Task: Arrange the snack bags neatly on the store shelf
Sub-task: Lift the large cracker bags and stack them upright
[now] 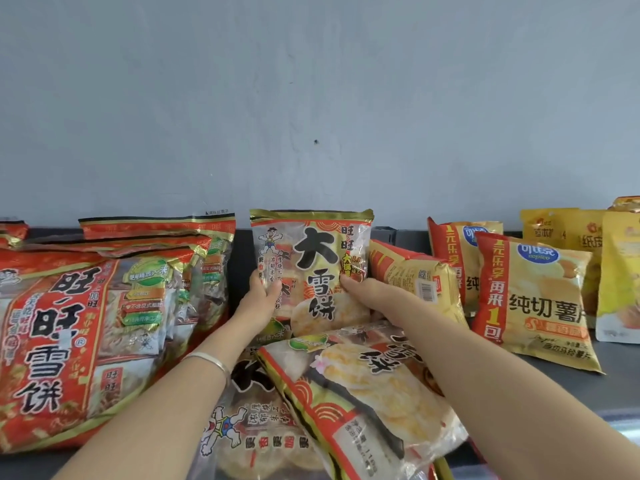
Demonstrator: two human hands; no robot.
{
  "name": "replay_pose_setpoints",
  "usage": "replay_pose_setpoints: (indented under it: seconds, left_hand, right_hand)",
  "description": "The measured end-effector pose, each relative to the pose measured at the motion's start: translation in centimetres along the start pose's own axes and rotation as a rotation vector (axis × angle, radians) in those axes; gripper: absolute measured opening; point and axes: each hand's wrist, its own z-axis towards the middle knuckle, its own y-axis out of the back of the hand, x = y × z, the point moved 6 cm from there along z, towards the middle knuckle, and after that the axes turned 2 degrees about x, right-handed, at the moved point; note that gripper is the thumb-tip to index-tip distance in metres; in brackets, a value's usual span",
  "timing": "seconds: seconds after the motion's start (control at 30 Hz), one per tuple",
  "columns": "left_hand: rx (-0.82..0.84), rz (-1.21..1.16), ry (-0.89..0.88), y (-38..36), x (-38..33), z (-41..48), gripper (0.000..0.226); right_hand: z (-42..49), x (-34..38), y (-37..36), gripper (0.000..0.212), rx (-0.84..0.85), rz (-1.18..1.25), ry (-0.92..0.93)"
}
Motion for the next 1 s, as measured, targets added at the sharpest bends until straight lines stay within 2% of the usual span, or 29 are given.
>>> replay_pose_setpoints:
  seconds: [0.13, 0.37, 0.47, 0.57, 0.67, 0.83, 1.0]
  left_hand:
    - [-0.009, 0.076, 0.049, -0.7, 0.9, 0.2, 0.064]
    - [0.058, 0.105, 0.113, -0.2, 1.3, -0.4, 0.073]
    - [-0.008, 0.139, 0.123, 0.9, 0.6, -1.6, 0.082]
    - [-0.099, 0.222, 0.05, 1.5, -1.0, -3.3, 0.083]
    - [-0.128, 0.388, -0.052, 1.1, -2.7, -5.1, 0.073]
    - [0.106, 0.489, -0.145, -2.3, -5.1, -8.0, 0.051]
    - [0.262, 0.588, -0.224, -5.7, -7.3, -10.9, 0.054]
  right_hand:
    - [0.7, -1.0, -1.1, 0.071, -0.122, -0.121, -0.017]
    - [0.0, -0.9, -0.9, 0.064, -0.126, -0.171, 0.043]
    - [-1.3, -0.1, 0.1, 0.055, -0.124, -0.209, 0.106]
    - [-2.9, 0.1, 1.0, 0.048, -0.145, -0.25, 0.159]
    - [-4.4, -0.5, 1.2, 0.041, -0.157, -0.304, 0.217]
    - [-7.2, -1.6, 1.6, 0.047, -0.151, -0.454, 0.283]
    - [-9.5, -3.2, 2.1, 0.051, -0.132, -0.507, 0.323]
